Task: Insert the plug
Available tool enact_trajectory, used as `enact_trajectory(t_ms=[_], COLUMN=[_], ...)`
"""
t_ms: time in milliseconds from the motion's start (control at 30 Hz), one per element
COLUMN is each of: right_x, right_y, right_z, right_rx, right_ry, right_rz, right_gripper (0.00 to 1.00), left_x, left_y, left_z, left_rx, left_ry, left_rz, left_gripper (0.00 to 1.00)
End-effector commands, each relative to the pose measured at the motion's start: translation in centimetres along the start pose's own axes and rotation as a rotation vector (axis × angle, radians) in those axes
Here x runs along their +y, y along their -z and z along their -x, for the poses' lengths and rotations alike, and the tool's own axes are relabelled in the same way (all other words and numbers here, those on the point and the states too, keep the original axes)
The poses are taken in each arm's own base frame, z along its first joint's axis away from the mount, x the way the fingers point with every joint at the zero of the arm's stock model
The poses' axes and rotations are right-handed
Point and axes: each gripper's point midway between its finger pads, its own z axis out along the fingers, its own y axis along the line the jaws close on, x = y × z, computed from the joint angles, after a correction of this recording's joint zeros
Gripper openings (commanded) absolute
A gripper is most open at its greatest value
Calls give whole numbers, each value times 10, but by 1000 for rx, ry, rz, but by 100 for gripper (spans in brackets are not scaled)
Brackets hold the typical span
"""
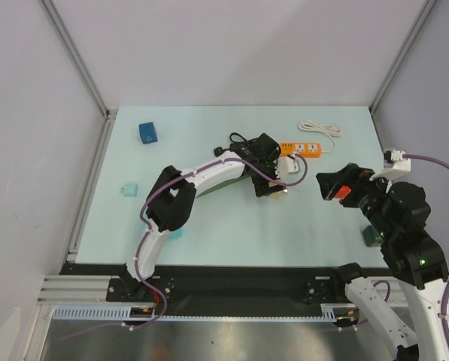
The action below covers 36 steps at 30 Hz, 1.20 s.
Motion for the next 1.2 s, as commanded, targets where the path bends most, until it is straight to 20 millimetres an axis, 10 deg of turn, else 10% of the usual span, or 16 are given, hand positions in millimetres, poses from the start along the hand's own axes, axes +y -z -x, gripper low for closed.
enact_trajectory(t_ms=[0,700,833,967,1100,1167], right_x=[5,-3,0,-2,-1,4], right_y=[13,23,24,23,7,-9], right_z=[21,22,22,20,21,23], right_rx=[-61,-96,-99,-97,-103,-98], right_ry=[37,41,29,35,15,8], right_rz=[7,-18,-4,-8,-12,7], right_gripper=[100,100,100,100,100,100], left_x=[16,-32,-26,-26,-23,-26], left_y=[12,-32,-32,-1,62,127], left_z=[33,33,36,77,120,163], left_rx=[-129,-159,-160,-324,-511,-683], left_ry=[-221,-305,-252,-55,300,443], left_rz=[39,-145,-116,-208,-323,-371], left_gripper=[100,95,42,4,0,0])
